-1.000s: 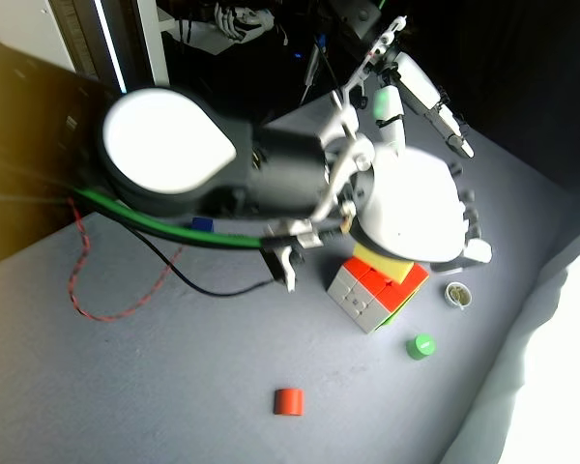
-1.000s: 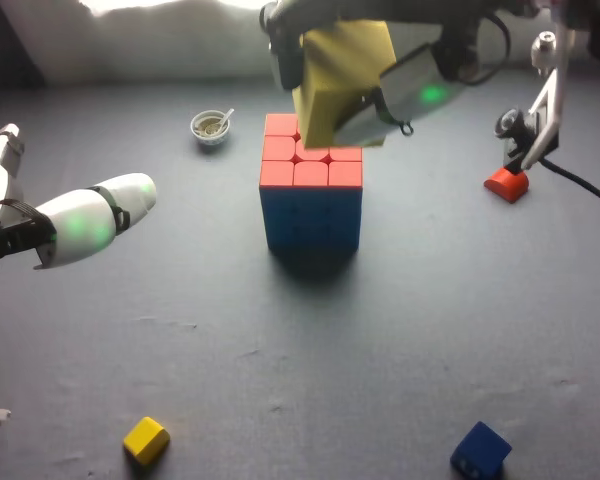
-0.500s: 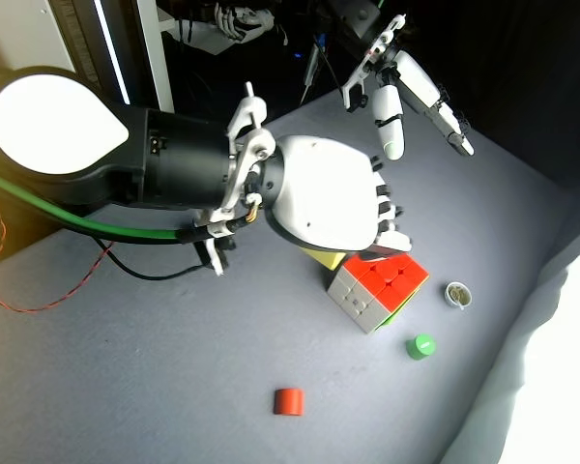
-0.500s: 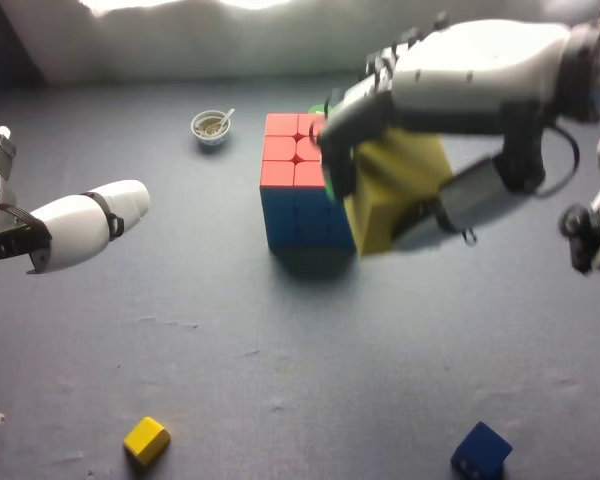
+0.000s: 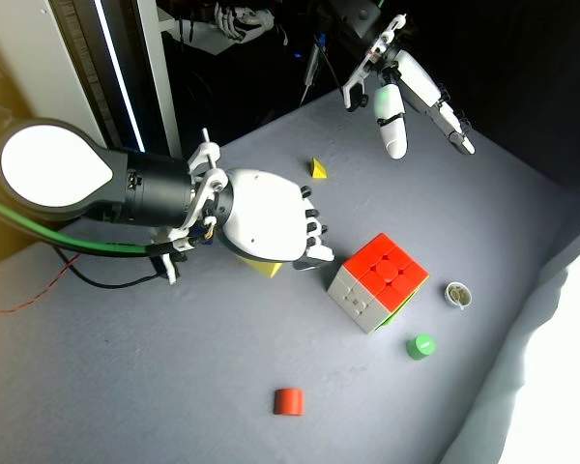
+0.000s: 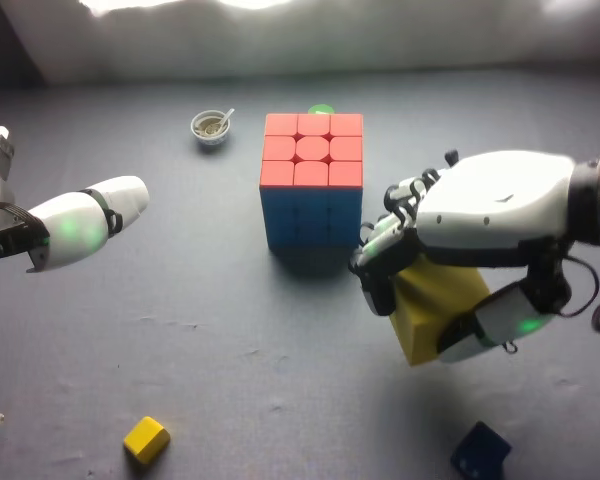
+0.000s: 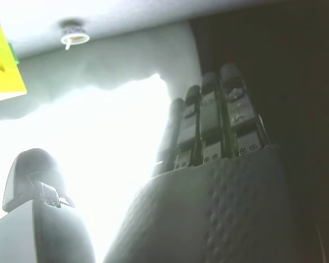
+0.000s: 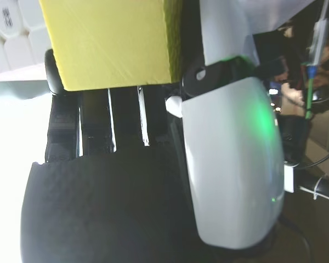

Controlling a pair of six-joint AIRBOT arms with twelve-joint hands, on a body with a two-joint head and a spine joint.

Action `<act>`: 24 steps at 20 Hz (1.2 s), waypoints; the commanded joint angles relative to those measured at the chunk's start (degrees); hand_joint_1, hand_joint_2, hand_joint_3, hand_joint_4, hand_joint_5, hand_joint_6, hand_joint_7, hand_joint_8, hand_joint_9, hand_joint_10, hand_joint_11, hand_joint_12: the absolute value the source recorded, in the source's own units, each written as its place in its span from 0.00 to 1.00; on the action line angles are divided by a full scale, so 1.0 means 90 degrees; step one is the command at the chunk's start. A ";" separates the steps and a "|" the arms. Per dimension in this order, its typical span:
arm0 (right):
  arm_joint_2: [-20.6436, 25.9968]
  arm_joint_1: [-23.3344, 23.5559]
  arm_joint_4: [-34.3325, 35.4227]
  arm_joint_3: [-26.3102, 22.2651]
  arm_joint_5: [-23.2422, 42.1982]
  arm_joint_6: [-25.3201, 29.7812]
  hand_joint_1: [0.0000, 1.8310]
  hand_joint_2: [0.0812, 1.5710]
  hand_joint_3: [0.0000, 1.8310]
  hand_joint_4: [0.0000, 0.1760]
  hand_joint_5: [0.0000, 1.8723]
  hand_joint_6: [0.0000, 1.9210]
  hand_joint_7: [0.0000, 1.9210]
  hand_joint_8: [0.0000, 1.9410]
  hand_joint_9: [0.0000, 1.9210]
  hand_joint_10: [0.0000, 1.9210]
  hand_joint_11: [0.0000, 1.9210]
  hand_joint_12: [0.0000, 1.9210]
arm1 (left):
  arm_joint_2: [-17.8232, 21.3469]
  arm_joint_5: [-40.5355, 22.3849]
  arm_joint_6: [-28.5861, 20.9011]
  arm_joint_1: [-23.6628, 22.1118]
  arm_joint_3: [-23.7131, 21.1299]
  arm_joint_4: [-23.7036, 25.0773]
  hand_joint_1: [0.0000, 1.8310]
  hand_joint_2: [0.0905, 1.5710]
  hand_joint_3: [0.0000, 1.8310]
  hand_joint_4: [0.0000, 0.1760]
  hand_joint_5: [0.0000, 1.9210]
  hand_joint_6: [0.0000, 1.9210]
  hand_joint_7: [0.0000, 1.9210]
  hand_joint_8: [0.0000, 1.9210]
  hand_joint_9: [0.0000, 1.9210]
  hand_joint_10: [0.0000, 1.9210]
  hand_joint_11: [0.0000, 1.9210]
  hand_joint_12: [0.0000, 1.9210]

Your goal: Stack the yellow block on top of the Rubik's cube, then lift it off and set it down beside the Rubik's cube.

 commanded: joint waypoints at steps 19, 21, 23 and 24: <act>-0.0825 -0.0468 0.2917 0.0507 0.0986 -0.3084 0.72 0.77 0.00 0.00 0.40 0.66 0.42 0.69 0.33 0.82 0.08 0.98 | 0.0119 -0.0544 -0.0027 -0.0002 0.0056 0.0491 0.08 0.62 0.00 0.00 0.00 0.00 0.02 0.00 0.04 0.00 0.00 0.14; -0.0870 -0.0506 0.2989 0.0516 0.0927 -0.3091 0.65 0.77 0.00 0.00 0.40 0.66 0.42 0.71 0.32 0.77 0.09 0.98 | 0.0119 -0.0544 -0.0039 -0.0002 0.0056 0.0491 0.07 0.62 0.00 0.00 0.00 0.00 0.02 0.00 0.04 0.00 0.00 0.15; -0.0886 -0.0549 0.3087 0.0515 0.0926 -0.3099 0.65 0.77 0.00 0.00 0.39 0.67 0.42 0.71 0.31 0.76 0.06 0.98 | 0.0119 -0.0544 -0.0040 -0.0001 0.0056 0.0491 0.07 0.62 0.00 0.00 0.00 0.00 0.00 0.00 0.02 0.00 0.00 0.11; -0.0886 -0.0565 0.3125 0.0515 0.0944 -0.3134 0.65 0.77 0.00 0.00 0.39 0.67 0.42 0.71 0.31 0.76 0.06 0.98 | 0.0119 -0.0544 -0.0040 -0.0001 0.0056 0.0490 0.07 0.62 0.00 0.00 0.00 0.00 0.00 0.00 0.02 0.00 0.00 0.11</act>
